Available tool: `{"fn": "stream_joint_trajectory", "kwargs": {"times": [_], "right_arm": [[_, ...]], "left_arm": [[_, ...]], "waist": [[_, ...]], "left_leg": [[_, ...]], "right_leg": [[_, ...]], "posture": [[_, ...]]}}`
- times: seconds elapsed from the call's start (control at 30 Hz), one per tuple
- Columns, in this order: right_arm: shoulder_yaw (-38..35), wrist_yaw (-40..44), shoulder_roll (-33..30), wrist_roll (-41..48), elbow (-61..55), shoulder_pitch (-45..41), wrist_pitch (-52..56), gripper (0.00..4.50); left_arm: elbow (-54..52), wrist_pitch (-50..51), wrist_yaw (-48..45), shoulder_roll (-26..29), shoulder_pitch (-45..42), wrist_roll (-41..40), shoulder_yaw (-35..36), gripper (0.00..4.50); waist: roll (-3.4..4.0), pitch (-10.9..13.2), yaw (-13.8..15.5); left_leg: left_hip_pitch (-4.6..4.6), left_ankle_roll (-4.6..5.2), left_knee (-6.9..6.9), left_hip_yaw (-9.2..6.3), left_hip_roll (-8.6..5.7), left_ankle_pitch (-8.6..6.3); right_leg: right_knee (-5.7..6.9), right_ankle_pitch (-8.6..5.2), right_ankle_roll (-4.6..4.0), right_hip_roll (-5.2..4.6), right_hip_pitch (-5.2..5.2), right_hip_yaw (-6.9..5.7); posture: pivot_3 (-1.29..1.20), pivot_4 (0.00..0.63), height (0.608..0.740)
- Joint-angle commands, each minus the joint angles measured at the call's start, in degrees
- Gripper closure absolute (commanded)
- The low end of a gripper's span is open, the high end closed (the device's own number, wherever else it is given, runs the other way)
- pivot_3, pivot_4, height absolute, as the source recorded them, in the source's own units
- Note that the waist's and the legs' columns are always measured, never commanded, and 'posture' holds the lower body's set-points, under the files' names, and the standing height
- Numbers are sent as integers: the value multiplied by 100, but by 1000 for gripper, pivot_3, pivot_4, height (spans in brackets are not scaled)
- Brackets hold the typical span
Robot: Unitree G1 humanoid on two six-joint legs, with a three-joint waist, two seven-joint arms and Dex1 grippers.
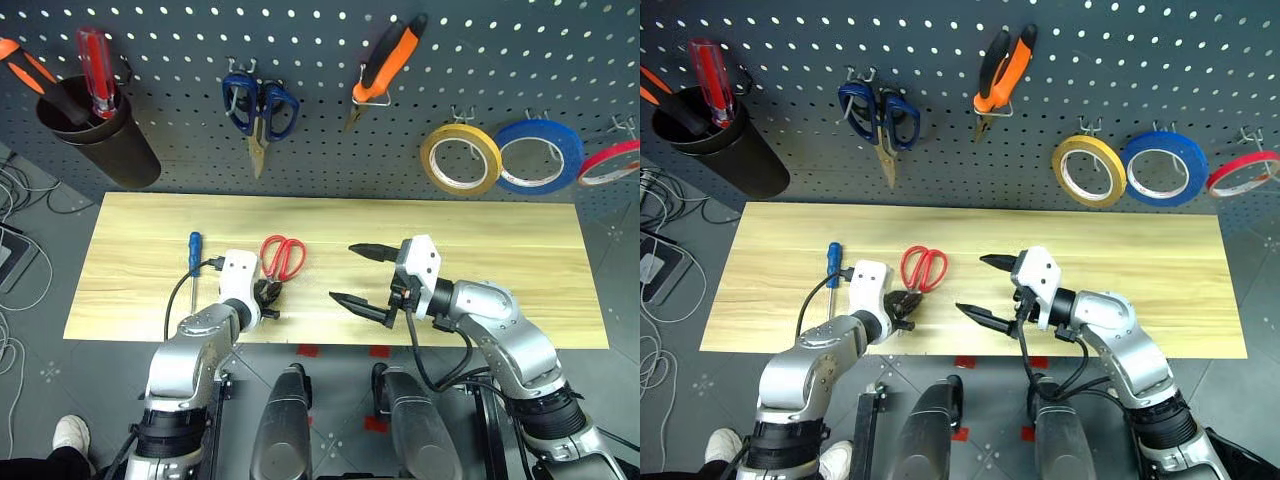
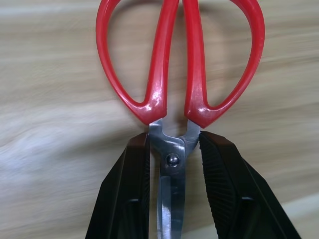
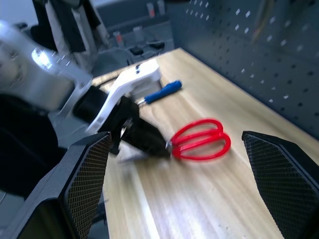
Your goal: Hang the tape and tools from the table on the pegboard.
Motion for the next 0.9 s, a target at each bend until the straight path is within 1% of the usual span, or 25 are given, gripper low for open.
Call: {"fn": "stream_joint_trajectory", "kwargs": {"times": [0.03, 0.07, 0.13, 0.27, 0.4, 0.53, 0.67, 0.9], "right_arm": [[-287, -45, -1, 470, -475, 83, 191, 0], [-410, -122, 15, 596, -533, 60, 288, 0], [-568, -257, 55, 771, -577, 3, 412, 0], [-974, -788, 307, 1214, -626, -271, 747, 0], [-1098, -1109, 472, 1402, -766, -463, 905, 0], [-1093, -1228, 530, 1501, -799, -583, 951, 0], [-1140, -1251, 504, 1695, -893, -698, 1031, 0], [-1093, -1186, 336, 1815, -997, -674, 1062, 0]], "left_arm": [[-803, -465, -27, 107, 177, 77, -125, 3360], [-1005, -661, -8, 181, 261, 196, -206, 3360], [-1219, -990, 21, 279, 387, 366, -311, 3360], [-1599, -1887, 46, 440, 747, 769, -542, 3360], [-1736, -2554, 110, 479, 865, 1107, -640, 3360], [-1719, -3018, 228, 448, 864, 1356, -569, 3360], [-1769, -3407, 401, 399, 841, 1568, -416, 3360], [-1283, -3700, 579, 298, 203, 1705, -227, 3360]], "waist": [[-6, -82, 23], [-4, -133, 35], [-3, -219, 52], [-6, -422, 99], [-3, -566, 156], [-8, -721, 247], [-9, -832, 270], [-20, -930, 288]], "left_leg": [[-22, -7, 2, -11, 0, 4], [-25, -9, 1, -12, -4, 6], [-27, -20, -2, -10, -9, 11], [-34, -23, -7, -11, -14, 13], [-40, -26, -7, -21, -20, 16], [-41, -23, -7, -27, -35, 17], [-39, -14, -5, -31, -48, 20], [-37, 1, -4, -46, -68, 26]], "right_leg": [[1, 0, -1, -1, -16, -11], [1, 1, -1, 0, -17, -14], [1, 1, -2, 2, -17, -36], [-4, 0, -3, 2, -15, -60], [-6, 0, -4, 6, -12, -78], [-10, 0, -4, 17, -3, -86], [-8, 0, -4, 11, 5, -85], [-4, 0, -4, 2, 17, -93]], "posture": [[172, 294, 740], [178, 277, 740], [185, 262, 740], [211, 222, 740], [213, 200, 740], [214, 178, 740], [212, 174, 740], [202, 169, 740]]}}
